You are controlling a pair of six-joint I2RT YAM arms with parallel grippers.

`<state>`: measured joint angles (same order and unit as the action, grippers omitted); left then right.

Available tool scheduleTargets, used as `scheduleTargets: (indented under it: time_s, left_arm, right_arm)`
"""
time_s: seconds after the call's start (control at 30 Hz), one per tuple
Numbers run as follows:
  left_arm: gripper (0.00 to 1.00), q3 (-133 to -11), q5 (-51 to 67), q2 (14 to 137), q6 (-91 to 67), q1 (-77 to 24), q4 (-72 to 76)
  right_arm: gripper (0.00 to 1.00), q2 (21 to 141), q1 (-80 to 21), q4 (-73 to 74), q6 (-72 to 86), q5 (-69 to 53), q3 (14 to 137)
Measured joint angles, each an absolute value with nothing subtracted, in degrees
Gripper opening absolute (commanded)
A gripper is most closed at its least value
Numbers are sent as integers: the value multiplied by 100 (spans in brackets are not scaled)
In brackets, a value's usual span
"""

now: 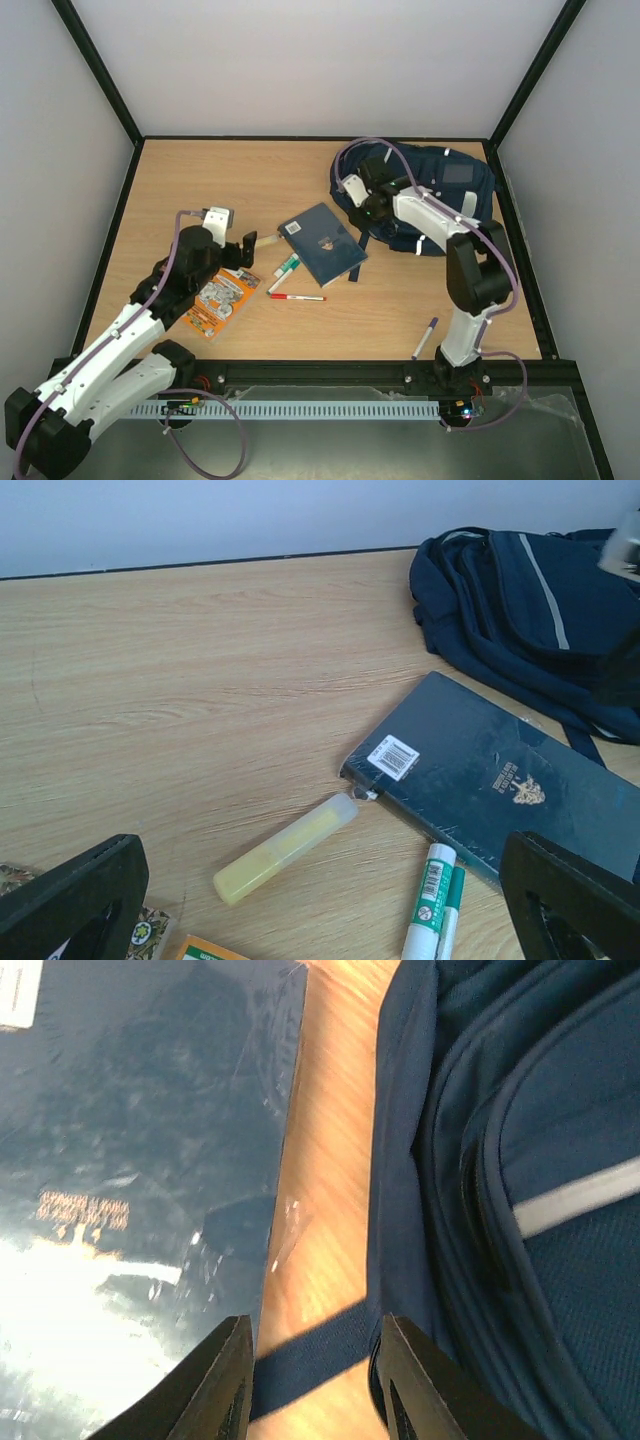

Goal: Pack the student bag
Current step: Adjust the student bag at the center of the board.

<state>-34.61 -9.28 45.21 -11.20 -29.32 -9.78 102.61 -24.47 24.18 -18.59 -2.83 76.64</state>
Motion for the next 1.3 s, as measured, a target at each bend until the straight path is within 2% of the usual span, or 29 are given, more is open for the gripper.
scheduleTargets:
  time_s: [0.27, 0.43, 0.67, 0.8, 0.97, 1.3]
  left_arm:
    - [99, -3461, -923, 4521, -1125, -3035, -980]
    - [99, -3461, -937, 4525, -1122, -3074, -980]
    - [99, -3461, -950, 4606, -1122, -3081, -980]
    - [99, -3461, -952, 4635, -1122, -3087, -980]
    - [99, -3461, -963, 4652, -1122, -3092, -980]
    - [99, -3465, -974, 4814, -1120, -3129, -982]
  right_arm:
    - [31, 11349, -2526, 2558, -1723, 169, 8722]
    - [27, 11699, -2526, 2565, -1708, 349, 8890]
    - [2, 11907, -2526, 2585, -1695, 576, 9039]
    - [1, 11898, -2526, 2578, -1741, 655, 9039]
    - [1, 11426, -2512, 2475, -2003, 685, 8549]
    - [1, 9056, -2078, 2596, -3212, 506, 7054]
